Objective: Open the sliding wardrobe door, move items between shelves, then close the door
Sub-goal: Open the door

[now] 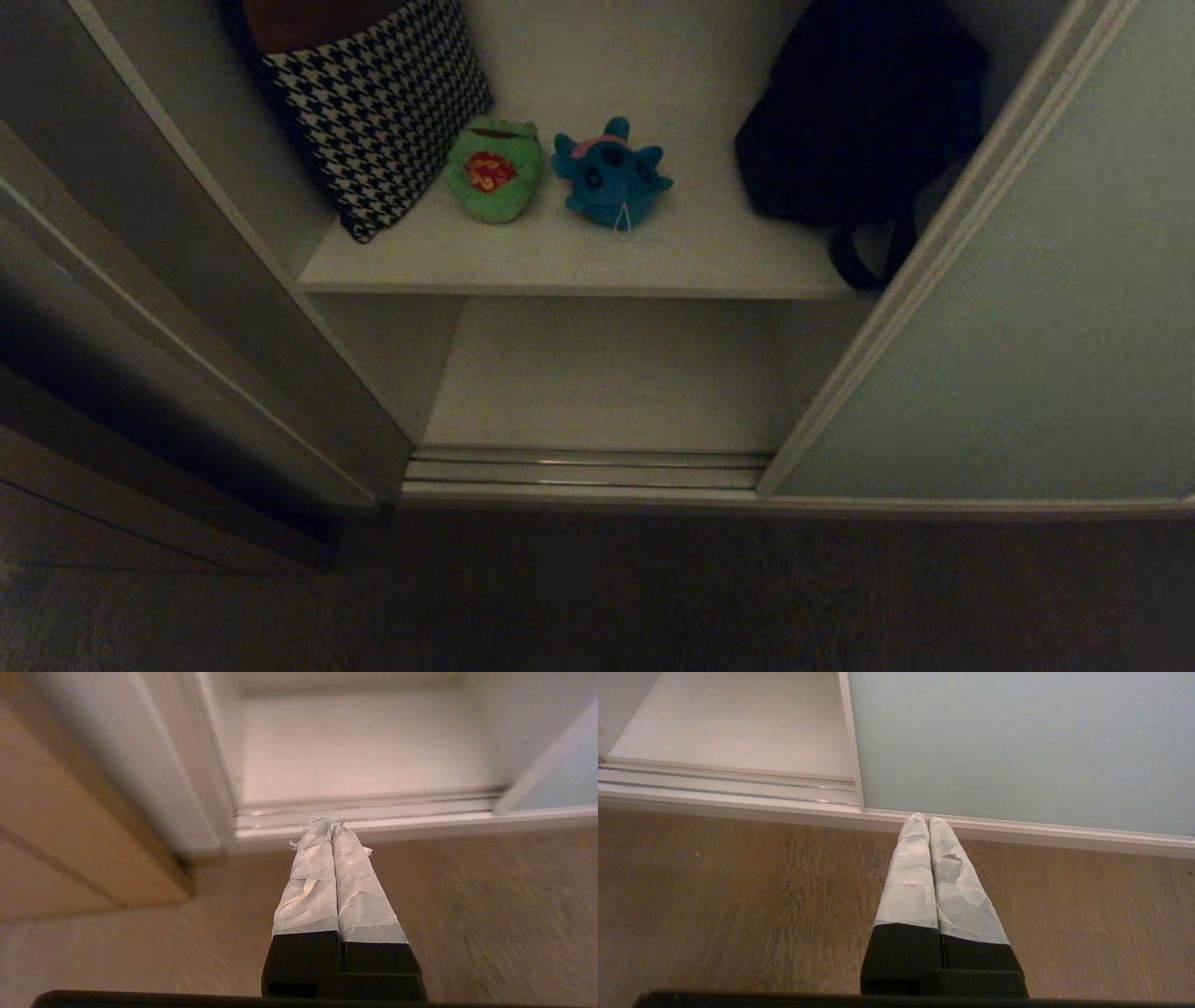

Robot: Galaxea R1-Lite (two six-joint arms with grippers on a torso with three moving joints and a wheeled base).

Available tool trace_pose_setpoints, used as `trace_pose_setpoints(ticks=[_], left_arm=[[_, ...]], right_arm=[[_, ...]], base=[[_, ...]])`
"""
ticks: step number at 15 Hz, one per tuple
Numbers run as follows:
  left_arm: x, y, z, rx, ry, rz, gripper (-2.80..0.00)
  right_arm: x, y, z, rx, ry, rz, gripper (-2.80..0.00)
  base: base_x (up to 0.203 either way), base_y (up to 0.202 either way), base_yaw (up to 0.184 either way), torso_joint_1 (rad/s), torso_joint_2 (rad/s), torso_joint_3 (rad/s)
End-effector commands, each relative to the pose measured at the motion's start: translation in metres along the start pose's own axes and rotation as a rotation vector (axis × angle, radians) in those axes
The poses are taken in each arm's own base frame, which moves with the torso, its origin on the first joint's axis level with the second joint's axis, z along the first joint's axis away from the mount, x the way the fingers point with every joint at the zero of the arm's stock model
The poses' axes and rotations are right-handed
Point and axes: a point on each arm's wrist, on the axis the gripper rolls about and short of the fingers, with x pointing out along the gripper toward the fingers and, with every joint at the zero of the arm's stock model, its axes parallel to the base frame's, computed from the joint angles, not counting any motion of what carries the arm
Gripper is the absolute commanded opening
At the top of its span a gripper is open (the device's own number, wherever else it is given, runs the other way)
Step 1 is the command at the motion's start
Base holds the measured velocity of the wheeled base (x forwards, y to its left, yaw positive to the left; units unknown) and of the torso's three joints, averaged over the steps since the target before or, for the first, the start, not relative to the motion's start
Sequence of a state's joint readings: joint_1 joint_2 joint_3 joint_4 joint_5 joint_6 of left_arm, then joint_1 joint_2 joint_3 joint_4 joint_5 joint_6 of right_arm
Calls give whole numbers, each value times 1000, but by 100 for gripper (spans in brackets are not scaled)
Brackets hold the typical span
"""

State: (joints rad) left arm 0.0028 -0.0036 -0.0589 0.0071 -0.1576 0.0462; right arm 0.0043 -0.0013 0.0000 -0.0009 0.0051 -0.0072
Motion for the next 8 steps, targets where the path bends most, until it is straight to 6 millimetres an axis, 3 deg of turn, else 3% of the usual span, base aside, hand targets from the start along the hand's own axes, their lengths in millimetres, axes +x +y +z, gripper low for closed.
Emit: trace_pose_setpoints(ticks=[1, 3, 8], left_arm=[[0, 0, -1, 14, 22, 6, -280], [0, 0, -1, 78, 20, 7, -280], [-3, 0, -3, -129, 89, 44, -280]], right_arm=[[0, 0, 0, 0, -1, 1, -280], [0, 0, 0, 0, 0, 1, -280], [0, 0, 0, 0, 1, 1, -280]], base=[[0, 0, 0, 0, 0, 0], [0, 0, 0, 0, 0, 0], [0, 0, 0, 0, 0, 0]])
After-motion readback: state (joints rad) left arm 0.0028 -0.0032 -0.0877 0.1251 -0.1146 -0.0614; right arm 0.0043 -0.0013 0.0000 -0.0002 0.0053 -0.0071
